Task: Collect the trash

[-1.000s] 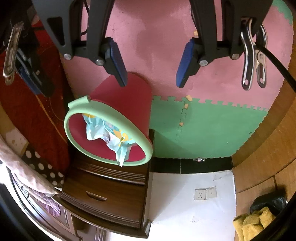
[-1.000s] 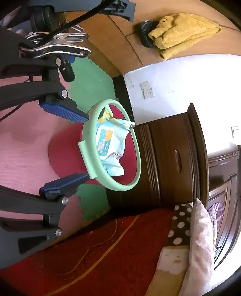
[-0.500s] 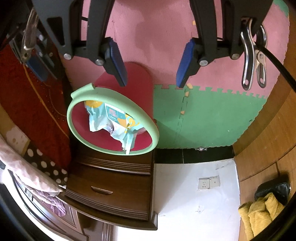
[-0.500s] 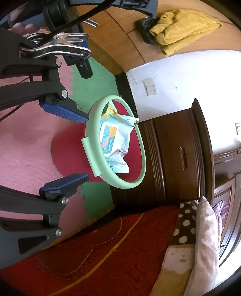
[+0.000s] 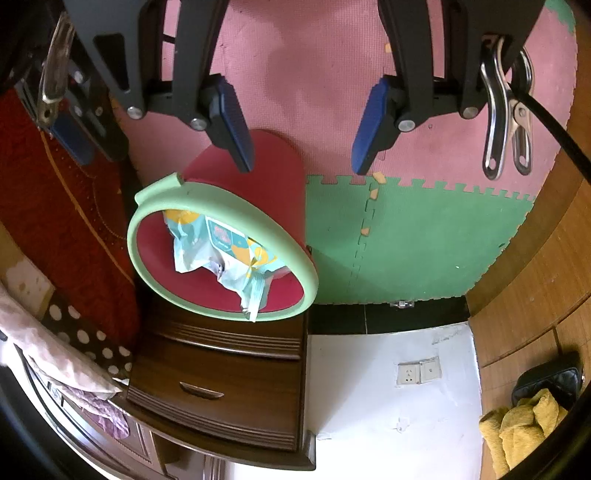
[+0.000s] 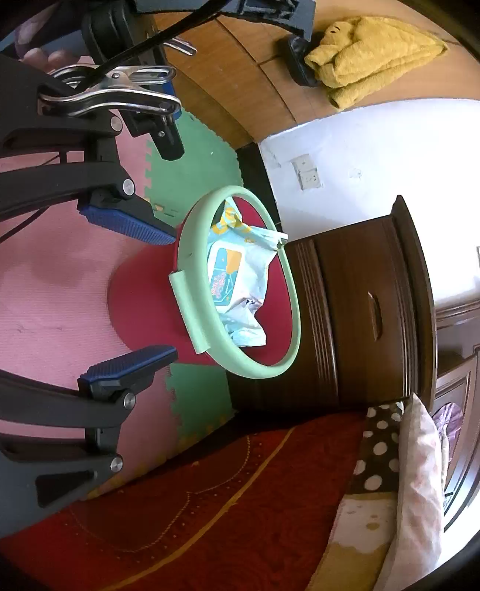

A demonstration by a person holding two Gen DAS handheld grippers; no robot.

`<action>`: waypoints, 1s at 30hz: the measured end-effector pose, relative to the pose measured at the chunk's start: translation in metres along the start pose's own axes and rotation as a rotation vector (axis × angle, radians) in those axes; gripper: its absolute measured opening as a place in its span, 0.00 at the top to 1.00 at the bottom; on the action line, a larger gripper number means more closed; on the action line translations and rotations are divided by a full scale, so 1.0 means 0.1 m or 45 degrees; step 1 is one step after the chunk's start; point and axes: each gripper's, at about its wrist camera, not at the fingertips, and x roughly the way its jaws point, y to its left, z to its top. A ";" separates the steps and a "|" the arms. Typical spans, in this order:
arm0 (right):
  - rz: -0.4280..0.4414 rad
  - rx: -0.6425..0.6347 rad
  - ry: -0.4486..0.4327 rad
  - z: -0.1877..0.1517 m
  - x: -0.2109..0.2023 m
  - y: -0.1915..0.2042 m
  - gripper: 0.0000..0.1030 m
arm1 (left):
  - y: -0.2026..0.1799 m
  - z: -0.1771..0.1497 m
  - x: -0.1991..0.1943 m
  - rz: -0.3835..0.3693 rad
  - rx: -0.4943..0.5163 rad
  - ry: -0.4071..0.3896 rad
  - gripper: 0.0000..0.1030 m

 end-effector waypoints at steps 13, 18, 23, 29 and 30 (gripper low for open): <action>-0.012 -0.020 0.003 -0.01 0.01 0.03 0.44 | 0.01 -0.03 0.01 -0.001 -0.002 0.008 0.44; -0.015 -0.017 0.005 -0.01 0.01 0.03 0.44 | 0.01 -0.03 0.01 0.000 -0.002 0.009 0.44; -0.014 -0.021 0.007 -0.01 0.02 0.02 0.44 | 0.01 -0.04 0.02 0.001 -0.004 0.009 0.44; -0.015 -0.025 0.011 0.00 0.04 0.01 0.44 | 0.02 -0.05 0.03 0.001 -0.006 0.012 0.44; -0.015 -0.025 0.012 -0.01 0.04 0.01 0.44 | 0.02 -0.05 0.03 0.002 -0.006 0.013 0.44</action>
